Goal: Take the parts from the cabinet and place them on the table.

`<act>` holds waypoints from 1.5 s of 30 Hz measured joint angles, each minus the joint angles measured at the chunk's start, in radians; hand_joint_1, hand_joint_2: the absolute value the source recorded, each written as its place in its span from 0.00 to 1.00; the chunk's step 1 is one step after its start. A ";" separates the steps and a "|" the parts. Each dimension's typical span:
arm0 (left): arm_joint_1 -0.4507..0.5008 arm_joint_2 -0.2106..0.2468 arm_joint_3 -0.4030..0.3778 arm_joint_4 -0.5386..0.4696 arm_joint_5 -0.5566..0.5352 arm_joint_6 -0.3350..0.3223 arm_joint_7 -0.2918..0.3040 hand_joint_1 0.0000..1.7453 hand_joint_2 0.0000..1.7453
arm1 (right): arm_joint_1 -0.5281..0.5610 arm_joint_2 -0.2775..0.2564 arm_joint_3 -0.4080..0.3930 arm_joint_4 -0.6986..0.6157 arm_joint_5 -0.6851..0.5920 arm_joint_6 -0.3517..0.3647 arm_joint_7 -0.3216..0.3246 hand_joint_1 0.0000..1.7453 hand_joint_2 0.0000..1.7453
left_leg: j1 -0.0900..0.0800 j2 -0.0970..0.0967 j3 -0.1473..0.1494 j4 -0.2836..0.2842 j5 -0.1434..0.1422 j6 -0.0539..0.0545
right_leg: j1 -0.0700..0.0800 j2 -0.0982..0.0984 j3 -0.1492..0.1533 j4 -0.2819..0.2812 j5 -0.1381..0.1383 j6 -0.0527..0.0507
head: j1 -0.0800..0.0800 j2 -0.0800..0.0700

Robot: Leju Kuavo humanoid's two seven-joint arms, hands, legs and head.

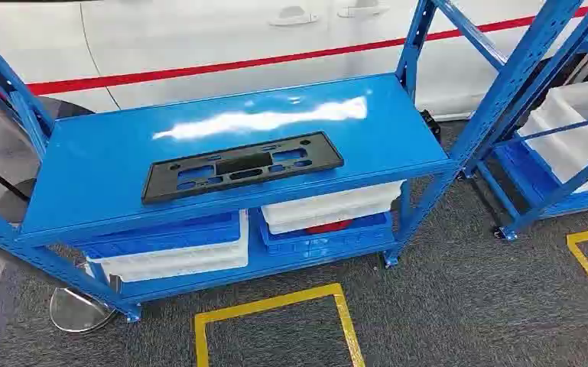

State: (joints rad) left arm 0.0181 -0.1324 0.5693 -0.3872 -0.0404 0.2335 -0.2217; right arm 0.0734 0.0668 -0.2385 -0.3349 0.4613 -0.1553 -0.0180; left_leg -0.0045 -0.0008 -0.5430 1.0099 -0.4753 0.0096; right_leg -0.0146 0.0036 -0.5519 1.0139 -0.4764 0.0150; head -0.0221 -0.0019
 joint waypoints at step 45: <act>-0.109 -0.128 0.402 0.014 0.056 0.201 -0.319 0.00 0.00 | -0.387 0.042 0.517 -0.994 -0.159 -0.098 -0.369 0.00 1.00 | -0.004 -0.001 -0.006 0.004 0.004 0.003 | -0.004 0.001 -0.006 0.000 0.005 0.006 | 0.000 0.000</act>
State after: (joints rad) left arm -0.0912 -0.2605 0.9716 -0.3731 0.0156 0.4349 -0.5406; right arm -0.3132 0.1091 0.2786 -1.3288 0.3021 -0.2537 -0.3872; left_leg -0.0081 -0.0022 -0.5494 1.0138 -0.4717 0.0123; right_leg -0.0188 0.0051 -0.5577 1.0140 -0.4711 0.0212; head -0.0221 -0.0019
